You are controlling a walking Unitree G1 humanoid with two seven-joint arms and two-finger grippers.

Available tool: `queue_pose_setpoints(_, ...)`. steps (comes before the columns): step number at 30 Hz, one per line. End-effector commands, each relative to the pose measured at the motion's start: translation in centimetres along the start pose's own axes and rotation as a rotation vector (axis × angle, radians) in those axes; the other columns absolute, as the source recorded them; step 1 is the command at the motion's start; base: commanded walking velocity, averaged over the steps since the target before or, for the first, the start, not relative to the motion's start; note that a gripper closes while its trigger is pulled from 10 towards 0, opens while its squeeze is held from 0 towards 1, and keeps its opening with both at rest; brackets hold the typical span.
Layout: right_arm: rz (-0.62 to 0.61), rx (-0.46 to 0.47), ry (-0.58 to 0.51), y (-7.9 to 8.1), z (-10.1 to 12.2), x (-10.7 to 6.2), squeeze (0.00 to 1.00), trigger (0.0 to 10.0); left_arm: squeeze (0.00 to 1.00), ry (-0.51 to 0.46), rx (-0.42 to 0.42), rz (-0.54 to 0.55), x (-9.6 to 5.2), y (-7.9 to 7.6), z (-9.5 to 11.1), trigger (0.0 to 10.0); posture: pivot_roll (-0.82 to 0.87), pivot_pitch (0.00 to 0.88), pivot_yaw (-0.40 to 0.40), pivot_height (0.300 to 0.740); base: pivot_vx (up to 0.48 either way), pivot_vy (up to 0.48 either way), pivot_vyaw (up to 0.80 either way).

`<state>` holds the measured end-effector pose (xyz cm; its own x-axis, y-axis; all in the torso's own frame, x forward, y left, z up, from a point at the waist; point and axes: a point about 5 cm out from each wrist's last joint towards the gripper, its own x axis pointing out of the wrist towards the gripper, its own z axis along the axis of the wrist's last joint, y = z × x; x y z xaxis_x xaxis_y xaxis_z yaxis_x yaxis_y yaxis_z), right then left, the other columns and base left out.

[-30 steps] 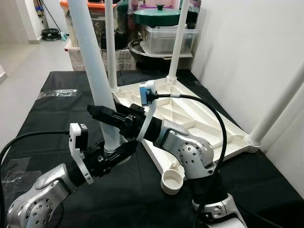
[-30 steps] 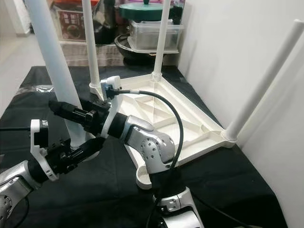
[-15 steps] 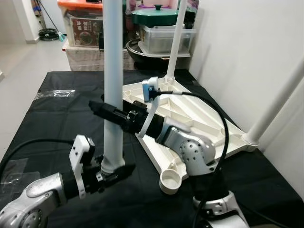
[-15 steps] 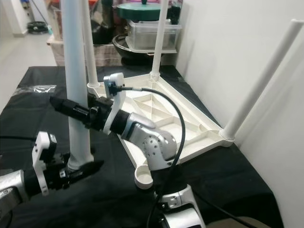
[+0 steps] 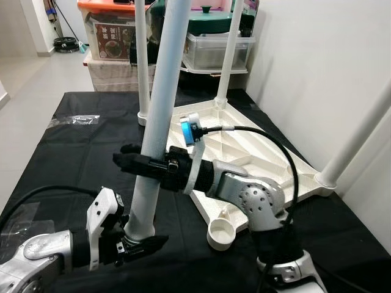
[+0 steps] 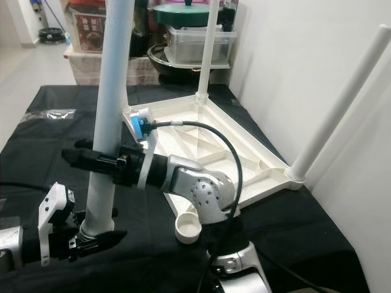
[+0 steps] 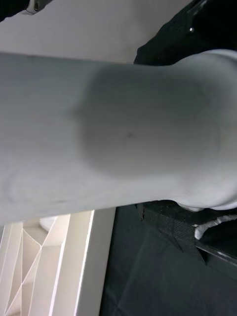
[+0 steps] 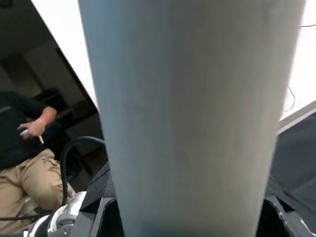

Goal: Building children table

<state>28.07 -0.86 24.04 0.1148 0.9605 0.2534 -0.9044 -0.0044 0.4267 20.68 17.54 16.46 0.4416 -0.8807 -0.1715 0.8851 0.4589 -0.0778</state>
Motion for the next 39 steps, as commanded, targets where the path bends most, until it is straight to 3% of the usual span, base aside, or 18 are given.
queue_pose_setpoints(1,0.062,0.033,-0.004,0.8,-0.3,0.7,0.0,0.0,0.0,0.009,0.045,-0.025,0.3,-0.3,0.4,10.0,0.02,0.0,-0.06,0.74,0.0,0.0,0.0)
queue_pose_setpoints(8,0.066,0.032,-0.019,0.9,-0.2,0.7,0.0,0.0,0.0,0.015,0.085,-0.036,0.3,-0.3,0.3,10.0,0.01,0.0,-0.056,0.74,0.0,0.0,0.0)
queue_pose_setpoints(9,0.059,0.027,-0.028,0.8,0.0,0.6,0.0,0.0,1.0,-0.009,0.093,-0.001,0.4,0.1,0.5,10.0,0.01,0.0,-0.056,0.74,0.0,0.0,0.0)
queue_pose_setpoints(10,0.059,0.027,-0.028,0.8,0.0,0.6,0.0,0.0,1.0,-0.009,0.093,-0.001,0.4,0.1,0.5,10.0,0.01,0.0,-0.056,0.74,0.0,0.0,0.0)
queue_pose_setpoints(13,0.016,-0.007,-0.075,0.3,1.2,0.1,0.0,0.0,1.0,-0.126,0.087,0.151,0.2,1.7,1.5,10.0,0.01,0.0,-0.055,0.74,0.0,0.0,0.0)
queue_pose_setpoints(20,-0.039,-0.042,-0.104,-0.4,2.2,-0.8,0.0,0.0,1.0,-0.185,0.085,0.208,-0.3,2.1,2.2,10.0,0.01,0.0,-0.055,0.74,0.0,0.0,0.0)
queue_pose_setpoints(21,-0.157,-0.127,-0.109,-1.9,3.6,-2.9,0.0,0.0,1.0,-0.238,0.075,0.309,-1.6,2.2,3.0,10.0,0.01,0.0,-0.062,0.74,0.0,0.0,0.0)
queue_pose_setpoints(22,-0.194,-0.158,-0.107,-2.3,4.0,-3.6,0.0,0.0,1.0,-0.255,0.072,0.345,-2.2,2.2,3.2,10.0,0.01,0.0,-0.062,0.74,0.0,0.0,0.0)
queue_pose_setpoints(24,-0.194,-0.158,-0.107,-2.3,4.0,-3.6,0.0,0.0,1.0,-0.255,0.072,0.345,-2.2,2.2,3.2,10.0,0.01,0.0,-0.062,0.74,0.0,0.0,0.0)
queue_pose_setpoints(25,-0.235,-0.192,-0.098,-2.7,4.4,-4.5,0.0,0.0,0.7,-0.278,0.057,0.395,-2.8,2.3,3.4,10.0,0.01,0.0,-0.065,0.74,0.0,0.0,0.0)
queue_pose_setpoints(26,-0.27,-0.223,-0.083,-3.0,4.6,-5.3,0.0,0.0,0.0,-0.297,0.048,0.435,-3.4,2.4,3.4,10.0,0.0,0.0,-0.069,0.74,0.0,0.0,0.0)
queue_pose_setpoints(29,-0.344,-0.27,-0.054,-3.7,4.9,-6.7,0.0,0.0,0.0,-0.324,0.02,0.47,-4.2,2.0,3.2,10.0,0.0,0.0,-0.072,0.74,0.0,0.0,0.0)
queue_pose_setpoints(35,-0.467,-0.348,-0.045,-4.4,6.1,-8.8,0.0,0.0,0.0,-0.304,-0.014,0.44,-3.9,0.5,2.2,10.0,0.0,0.0,-0.079,0.74,0.0,0.0,0.0)
queue_pose_setpoints(37,-0.467,-0.348,-0.045,-4.4,6.1,-8.8,0.0,0.0,0.0,-0.304,-0.014,0.44,-3.9,0.5,2.2,10.0,0.0,0.0,-0.079,0.74,0.0,0.0,0.0)
queue_pose_setpoints(38,-0.536,-0.416,-0.022,-4.6,6.6,-10.3,0.0,0.0,0.0,-0.307,-0.017,0.525,-4.2,0.9,1.6,10.0,-0.01,0.0,-0.075,0.74,0.0,0.0,0.0)
queue_pose_setpoints(39,-0.536,-0.416,-0.022,-4.6,6.6,-10.3,0.0,0.0,0.0,-0.307,-0.017,0.525,-4.2,0.9,1.6,10.0,-0.01,0.0,-0.075,0.74,0.0,0.0,0.0)
